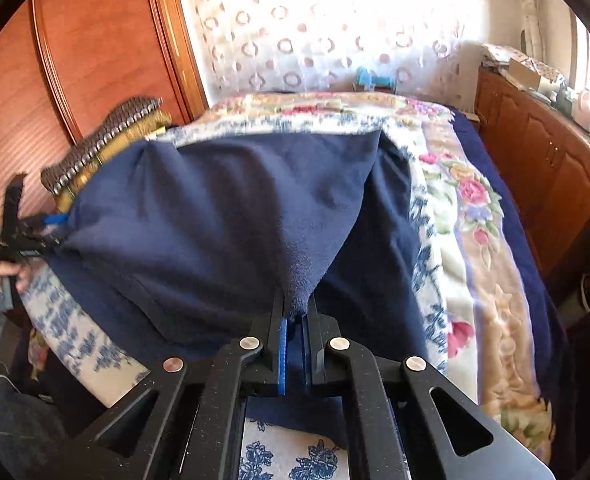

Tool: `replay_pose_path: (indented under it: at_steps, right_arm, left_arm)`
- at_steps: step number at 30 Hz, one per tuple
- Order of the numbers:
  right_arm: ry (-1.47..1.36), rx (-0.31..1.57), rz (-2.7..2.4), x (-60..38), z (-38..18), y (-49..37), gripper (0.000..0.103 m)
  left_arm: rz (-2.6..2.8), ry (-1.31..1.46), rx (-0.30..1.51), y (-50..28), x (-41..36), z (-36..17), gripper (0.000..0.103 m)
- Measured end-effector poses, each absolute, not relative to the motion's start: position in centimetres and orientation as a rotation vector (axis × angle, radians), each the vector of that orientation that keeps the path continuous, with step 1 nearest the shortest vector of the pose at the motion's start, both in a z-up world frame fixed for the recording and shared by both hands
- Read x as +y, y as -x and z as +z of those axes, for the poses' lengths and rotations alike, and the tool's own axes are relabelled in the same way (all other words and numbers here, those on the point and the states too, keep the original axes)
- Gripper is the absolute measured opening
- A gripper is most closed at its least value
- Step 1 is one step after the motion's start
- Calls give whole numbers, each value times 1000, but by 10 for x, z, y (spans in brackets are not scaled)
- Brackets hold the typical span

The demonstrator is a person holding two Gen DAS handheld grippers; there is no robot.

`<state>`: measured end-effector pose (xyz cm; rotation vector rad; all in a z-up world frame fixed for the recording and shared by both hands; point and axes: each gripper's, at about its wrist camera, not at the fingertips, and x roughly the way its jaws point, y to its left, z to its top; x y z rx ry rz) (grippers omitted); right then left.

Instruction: Fold small clothes

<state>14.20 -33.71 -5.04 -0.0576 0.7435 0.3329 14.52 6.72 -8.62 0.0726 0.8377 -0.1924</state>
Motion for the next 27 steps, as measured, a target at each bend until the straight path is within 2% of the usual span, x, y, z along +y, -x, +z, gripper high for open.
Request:
replay_pose_path:
  at_steps: [4, 8, 13, 14, 15, 17, 27]
  right_arm:
    - [47, 741, 334, -335, -54, -142, 5]
    - [42, 741, 334, -338, -53, -145, 5]
    - [43, 729, 337, -338, -49, -144, 5]
    - [46, 726, 338, -338, -48, -143, 5]
    - [48, 723, 339, -338, -47, -143, 5]
    - [53, 713, 342, -337, -45, -141, 5]
    - [34, 599, 359, -346, -5, -108, 5]
  left_arm:
    - [-203, 6, 783, -128, 86, -70, 66]
    - [-184, -19, 828, -127, 89, -78, 48]
    - [-159, -37, 852, -132, 85, -91, 47]
    - [-156, -36, 854, -133, 84, -90, 44]
    - [-156, -42, 853, -134, 83, -90, 29]
    - [-158, -72, 858, -133, 79, -91, 7]
    - [-276, 103, 670, -96, 84, -21, 6]
